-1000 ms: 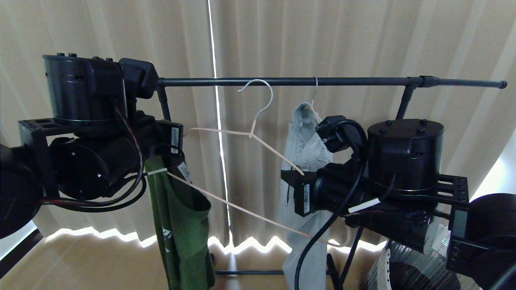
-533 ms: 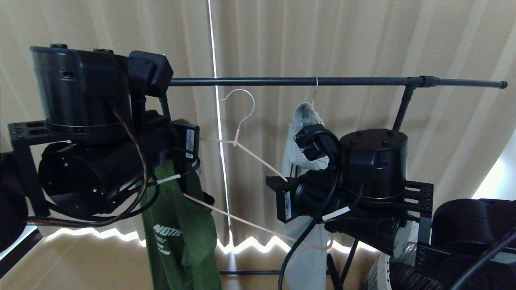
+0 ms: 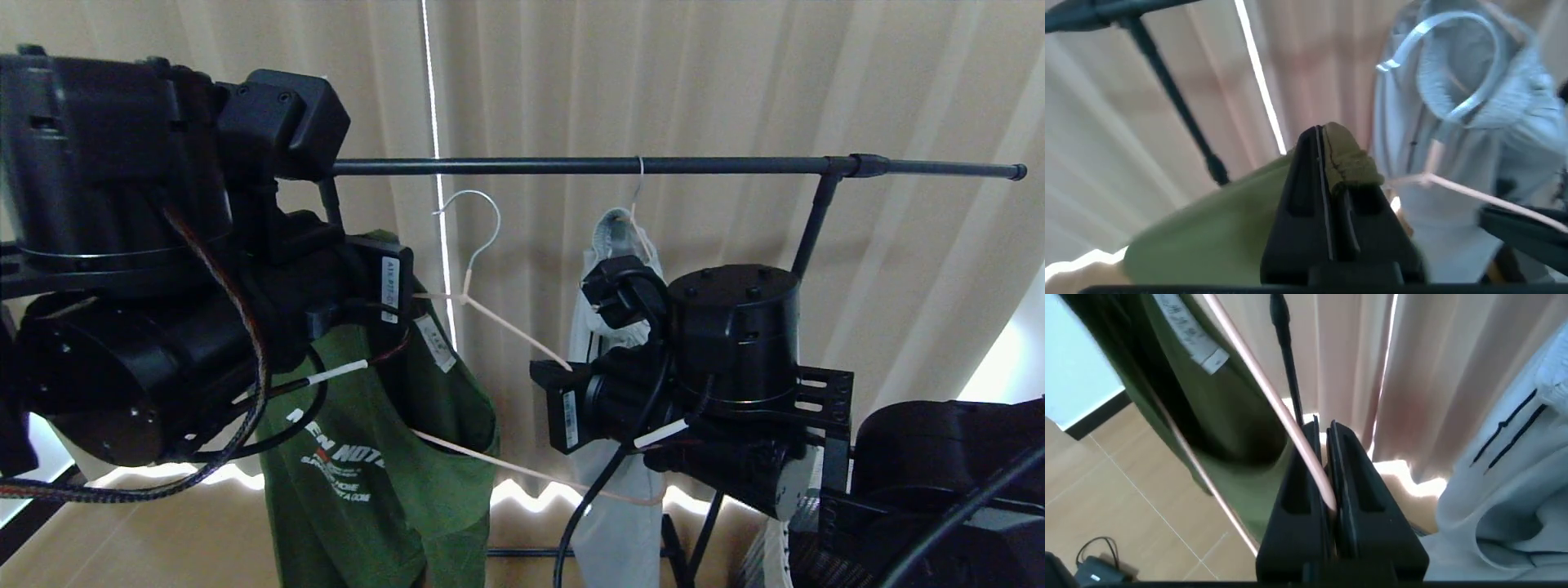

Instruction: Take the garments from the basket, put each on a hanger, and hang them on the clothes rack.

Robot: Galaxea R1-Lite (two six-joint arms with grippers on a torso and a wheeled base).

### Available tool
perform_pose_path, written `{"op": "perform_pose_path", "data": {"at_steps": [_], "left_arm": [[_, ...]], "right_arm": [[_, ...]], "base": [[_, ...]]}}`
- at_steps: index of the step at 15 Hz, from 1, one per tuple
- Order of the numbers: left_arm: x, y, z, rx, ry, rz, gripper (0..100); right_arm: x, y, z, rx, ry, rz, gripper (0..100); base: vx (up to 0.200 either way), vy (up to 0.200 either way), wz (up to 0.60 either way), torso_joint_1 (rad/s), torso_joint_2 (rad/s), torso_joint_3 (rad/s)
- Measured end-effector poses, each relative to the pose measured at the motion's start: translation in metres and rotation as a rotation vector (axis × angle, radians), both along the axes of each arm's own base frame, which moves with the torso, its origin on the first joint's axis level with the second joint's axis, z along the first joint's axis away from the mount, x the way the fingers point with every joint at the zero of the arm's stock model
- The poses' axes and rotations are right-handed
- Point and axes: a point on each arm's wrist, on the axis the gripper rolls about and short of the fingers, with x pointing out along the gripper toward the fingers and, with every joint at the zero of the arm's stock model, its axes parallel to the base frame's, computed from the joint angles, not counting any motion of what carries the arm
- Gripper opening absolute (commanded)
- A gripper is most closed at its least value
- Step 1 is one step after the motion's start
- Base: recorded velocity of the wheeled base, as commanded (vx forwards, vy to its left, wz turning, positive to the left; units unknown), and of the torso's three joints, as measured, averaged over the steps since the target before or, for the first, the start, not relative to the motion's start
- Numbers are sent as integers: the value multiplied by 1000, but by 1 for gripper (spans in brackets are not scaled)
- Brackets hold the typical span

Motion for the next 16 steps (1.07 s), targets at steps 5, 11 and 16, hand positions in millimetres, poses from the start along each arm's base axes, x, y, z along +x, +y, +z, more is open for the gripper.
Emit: {"op": "perform_pose_path", "data": {"at_steps": [5, 11, 16], "left_arm": [[13, 21, -5, 38, 44, 102, 0], [9, 27, -6, 63, 71, 117, 0], [5, 27, -9, 83, 93, 114, 0]], "right_arm": [[1, -23, 0, -73, 8, -135, 0], [15, -44, 9, -125, -57, -252, 0], [23, -48, 16, -99, -77, -280, 0]], "base": [[0, 0, 0, 0, 0, 0], [0, 0, 0, 0, 0, 0], [0, 0, 0, 0, 0, 0]]}}
